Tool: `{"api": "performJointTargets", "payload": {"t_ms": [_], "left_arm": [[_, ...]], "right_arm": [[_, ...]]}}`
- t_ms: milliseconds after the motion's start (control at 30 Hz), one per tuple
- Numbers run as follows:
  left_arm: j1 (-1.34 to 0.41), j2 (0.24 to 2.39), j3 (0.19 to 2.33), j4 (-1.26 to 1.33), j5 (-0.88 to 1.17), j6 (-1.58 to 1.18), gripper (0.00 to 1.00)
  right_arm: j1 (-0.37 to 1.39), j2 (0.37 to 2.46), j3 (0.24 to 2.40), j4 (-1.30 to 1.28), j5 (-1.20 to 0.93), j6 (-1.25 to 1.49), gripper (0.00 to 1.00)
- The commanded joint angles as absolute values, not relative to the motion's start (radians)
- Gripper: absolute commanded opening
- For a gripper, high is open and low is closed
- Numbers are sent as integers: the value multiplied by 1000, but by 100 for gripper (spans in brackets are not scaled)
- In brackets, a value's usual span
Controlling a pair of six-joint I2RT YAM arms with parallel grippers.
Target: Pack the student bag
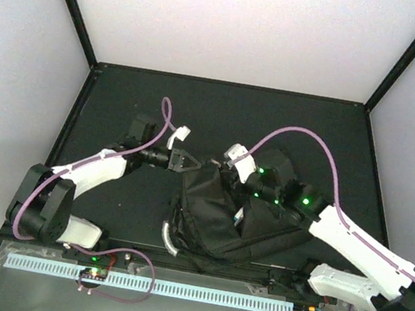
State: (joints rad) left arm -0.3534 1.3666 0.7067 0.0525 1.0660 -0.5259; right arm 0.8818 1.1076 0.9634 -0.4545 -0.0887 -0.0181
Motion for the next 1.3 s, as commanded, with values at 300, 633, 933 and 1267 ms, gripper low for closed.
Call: {"api": "performJointTargets", "payload": {"t_ms": [300, 633, 933, 1267], "left_arm": [[-327, 1344, 729, -33, 1002, -464, 2], [-326, 1335, 711, 59, 1046, -487, 52], [-340, 1458, 710, 279, 1120, -610, 40], [-350, 1526, 726, 395, 1176, -682, 10]], "right_arm": [[896, 964, 1011, -388, -7, -67, 44], [874, 1224, 1247, -628, -11, 181, 48], [823, 1400, 1377, -729, -194, 99, 46], [806, 1513, 1416, -743, -142, 46, 44]]}}
